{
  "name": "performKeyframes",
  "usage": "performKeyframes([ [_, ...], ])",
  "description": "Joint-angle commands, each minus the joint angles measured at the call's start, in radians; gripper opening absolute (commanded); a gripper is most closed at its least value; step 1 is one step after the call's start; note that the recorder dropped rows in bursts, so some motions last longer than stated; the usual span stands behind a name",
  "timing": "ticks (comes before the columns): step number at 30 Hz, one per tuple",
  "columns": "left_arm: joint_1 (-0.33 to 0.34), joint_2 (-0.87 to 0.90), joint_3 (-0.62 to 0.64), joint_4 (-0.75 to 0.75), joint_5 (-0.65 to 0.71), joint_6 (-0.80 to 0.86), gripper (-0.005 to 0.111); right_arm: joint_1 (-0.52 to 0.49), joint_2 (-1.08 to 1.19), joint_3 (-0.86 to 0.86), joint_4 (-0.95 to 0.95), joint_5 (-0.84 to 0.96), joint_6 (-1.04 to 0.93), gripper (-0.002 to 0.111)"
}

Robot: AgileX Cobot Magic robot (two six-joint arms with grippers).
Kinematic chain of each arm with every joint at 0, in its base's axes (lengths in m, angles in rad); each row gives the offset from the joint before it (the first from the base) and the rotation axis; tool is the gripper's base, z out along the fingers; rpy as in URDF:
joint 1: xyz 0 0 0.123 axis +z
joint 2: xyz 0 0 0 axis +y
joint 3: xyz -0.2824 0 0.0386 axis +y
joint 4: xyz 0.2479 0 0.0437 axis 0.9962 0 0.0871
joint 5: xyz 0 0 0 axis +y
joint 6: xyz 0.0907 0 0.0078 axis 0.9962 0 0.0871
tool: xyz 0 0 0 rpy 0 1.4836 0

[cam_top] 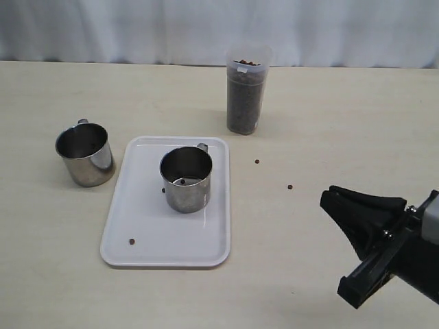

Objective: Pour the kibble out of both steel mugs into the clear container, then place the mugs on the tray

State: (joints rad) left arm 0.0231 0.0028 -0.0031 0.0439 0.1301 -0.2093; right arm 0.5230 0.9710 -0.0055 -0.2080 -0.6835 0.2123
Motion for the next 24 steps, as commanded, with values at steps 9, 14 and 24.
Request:
performKeyframes([
  [9,0.0,-0.003,0.003,-0.001,-0.008,-0.001,0.097,0.003,-0.469,0.006,-0.048,0.407,0.01,0.005],
  [14,0.0,-0.003,0.003,-0.001,-0.008,-0.001,0.097,0.003,-0.736,0.006,-0.031,0.595,0.012,0.005],
  [24,0.0,-0.003,0.003,-0.001,-0.008,-0.001,0.097,0.003,-0.971,0.006,0.017,0.79,0.012,0.005],
])
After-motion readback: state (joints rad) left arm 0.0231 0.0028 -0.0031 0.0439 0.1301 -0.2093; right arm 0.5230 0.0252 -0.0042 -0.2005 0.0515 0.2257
